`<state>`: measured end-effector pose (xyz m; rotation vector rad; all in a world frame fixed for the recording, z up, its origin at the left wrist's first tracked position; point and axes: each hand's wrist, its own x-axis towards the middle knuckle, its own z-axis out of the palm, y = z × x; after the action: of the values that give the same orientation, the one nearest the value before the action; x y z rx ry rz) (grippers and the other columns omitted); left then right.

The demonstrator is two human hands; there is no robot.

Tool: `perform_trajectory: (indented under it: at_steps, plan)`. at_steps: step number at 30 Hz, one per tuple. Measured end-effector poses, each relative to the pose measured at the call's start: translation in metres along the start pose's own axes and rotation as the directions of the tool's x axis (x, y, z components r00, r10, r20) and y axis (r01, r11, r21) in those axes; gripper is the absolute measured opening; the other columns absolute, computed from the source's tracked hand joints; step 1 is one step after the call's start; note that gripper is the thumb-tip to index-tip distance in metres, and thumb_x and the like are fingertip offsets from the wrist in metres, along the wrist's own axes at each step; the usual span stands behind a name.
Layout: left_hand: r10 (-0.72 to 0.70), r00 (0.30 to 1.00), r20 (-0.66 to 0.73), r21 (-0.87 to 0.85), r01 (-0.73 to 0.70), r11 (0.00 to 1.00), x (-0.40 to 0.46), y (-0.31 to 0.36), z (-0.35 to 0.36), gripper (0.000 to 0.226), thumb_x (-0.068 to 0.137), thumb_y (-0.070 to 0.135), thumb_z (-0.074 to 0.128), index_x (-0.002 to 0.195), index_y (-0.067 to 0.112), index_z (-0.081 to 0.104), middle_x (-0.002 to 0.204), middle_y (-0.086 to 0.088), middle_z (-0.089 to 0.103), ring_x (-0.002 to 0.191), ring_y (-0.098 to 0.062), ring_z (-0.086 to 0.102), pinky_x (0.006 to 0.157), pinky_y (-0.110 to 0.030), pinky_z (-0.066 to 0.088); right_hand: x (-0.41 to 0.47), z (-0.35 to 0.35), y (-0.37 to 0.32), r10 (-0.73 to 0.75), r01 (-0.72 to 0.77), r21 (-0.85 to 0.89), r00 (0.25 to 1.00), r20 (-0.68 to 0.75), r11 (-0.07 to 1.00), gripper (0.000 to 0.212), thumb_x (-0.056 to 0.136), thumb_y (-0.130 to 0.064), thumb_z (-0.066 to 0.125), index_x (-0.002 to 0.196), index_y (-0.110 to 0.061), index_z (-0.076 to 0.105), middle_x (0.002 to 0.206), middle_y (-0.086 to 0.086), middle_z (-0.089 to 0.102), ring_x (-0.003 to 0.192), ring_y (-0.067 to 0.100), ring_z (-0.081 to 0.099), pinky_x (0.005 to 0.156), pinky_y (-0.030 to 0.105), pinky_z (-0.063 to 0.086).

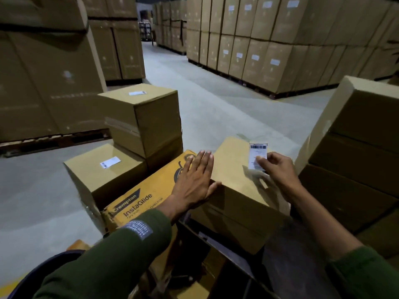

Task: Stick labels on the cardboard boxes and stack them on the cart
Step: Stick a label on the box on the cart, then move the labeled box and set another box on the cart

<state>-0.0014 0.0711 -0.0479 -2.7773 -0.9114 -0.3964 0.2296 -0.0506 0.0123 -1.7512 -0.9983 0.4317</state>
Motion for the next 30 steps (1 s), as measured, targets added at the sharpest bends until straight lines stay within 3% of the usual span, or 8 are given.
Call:
perform_trajectory:
  at_steps: [3,6,10,16,19,24,27,30]
  plan:
    - [-0.013,0.996,-0.085,0.09,0.021,0.996,-0.02,-0.028,-0.008,0.083,0.099,0.062,0.015,0.155,0.002,0.009,0.164,-0.017,0.005,0.152,-0.031,0.0,0.12,-0.053,0.014,-0.004,0.034,-0.028,-0.04,0.039,0.051,0.999,0.021,0.998,0.016,0.092,-0.025,0.066,0.087,-0.013,0.073,0.087,0.006,0.075,0.087,0.03,0.071,0.083,0.052,0.055]
    - [-0.149,0.977,-0.155,0.085,0.163,0.983,-0.052,-0.07,-0.019,0.078,0.097,0.056,0.025,0.154,0.002,0.022,0.163,-0.016,0.013,0.151,-0.033,0.008,0.117,-0.056,0.02,-0.009,0.082,-0.057,-0.101,0.097,0.053,0.991,0.089,0.994,0.022,0.091,-0.026,0.065,0.072,-0.015,0.068,0.071,-0.004,0.068,0.069,0.02,0.062,0.069,0.041,0.048]
    - [-0.311,0.942,-0.128,0.143,0.328,0.934,-0.112,-0.131,-0.026,0.079,0.093,0.055,0.029,0.153,0.003,0.025,0.163,-0.017,0.015,0.151,-0.034,0.008,0.117,-0.058,0.018,-0.024,0.15,-0.089,-0.221,0.235,-0.039,0.948,0.228,0.971,0.035,0.091,-0.024,0.065,0.059,-0.018,0.054,0.053,-0.009,0.05,0.056,0.008,0.046,0.06,0.034,0.038]
    - [-0.517,0.851,-0.091,0.228,0.524,0.821,-0.228,-0.19,-0.027,0.08,0.092,0.053,0.049,0.152,0.004,0.027,0.161,-0.019,0.019,0.149,-0.038,0.011,0.117,-0.06,0.014,-0.074,0.27,-0.106,-0.337,0.471,-0.139,0.779,0.529,0.871,0.023,0.093,-0.036,0.059,0.083,-0.016,0.069,0.079,0.005,0.06,0.075,0.018,0.056,0.064,0.031,0.037]
    - [-0.613,0.789,-0.044,0.285,0.598,0.749,-0.283,-0.204,-0.026,0.08,0.091,0.052,0.05,0.151,0.004,0.029,0.161,-0.018,0.02,0.149,-0.038,0.012,0.115,-0.061,0.016,-0.108,0.323,-0.107,-0.35,0.549,-0.131,0.68,0.644,0.825,0.021,0.094,-0.028,0.062,0.081,-0.012,0.067,0.078,0.003,0.06,0.073,0.015,0.053,0.061,0.028,0.031]
    - [-0.717,0.697,0.008,0.364,0.666,0.651,-0.357,-0.217,-0.03,0.077,0.09,0.052,0.051,0.148,0.003,0.036,0.159,-0.019,0.025,0.148,-0.039,0.015,0.115,-0.062,0.015,-0.156,0.391,-0.104,-0.321,0.625,-0.117,0.542,0.777,0.772,0.026,0.09,-0.03,0.064,0.079,-0.007,0.071,0.073,0.007,0.067,0.068,0.02,0.06,0.06,0.034,0.042]
    - [-0.76,0.65,0.017,0.377,0.699,0.607,-0.387,-0.219,-0.032,0.076,0.089,0.05,0.056,0.146,0.003,0.04,0.157,-0.02,0.029,0.148,-0.04,0.017,0.115,-0.063,0.016,-0.178,0.412,-0.104,-0.309,0.64,-0.099,0.494,0.813,0.762,0.029,0.089,-0.029,0.065,0.067,-0.011,0.063,0.062,0.004,0.06,0.06,0.019,0.056,0.056,0.03,0.034]
    - [-0.785,0.619,0.036,0.375,0.719,0.584,-0.402,-0.219,-0.03,0.074,0.089,0.049,0.057,0.145,0.003,0.042,0.157,-0.02,0.03,0.148,-0.04,0.017,0.115,-0.063,0.015,-0.191,0.424,-0.103,-0.295,0.622,-0.042,0.429,0.854,0.782,0.019,0.091,-0.029,0.067,0.081,-0.015,0.074,0.076,0.001,0.071,0.063,0.007,0.058,0.056,0.02,0.039]
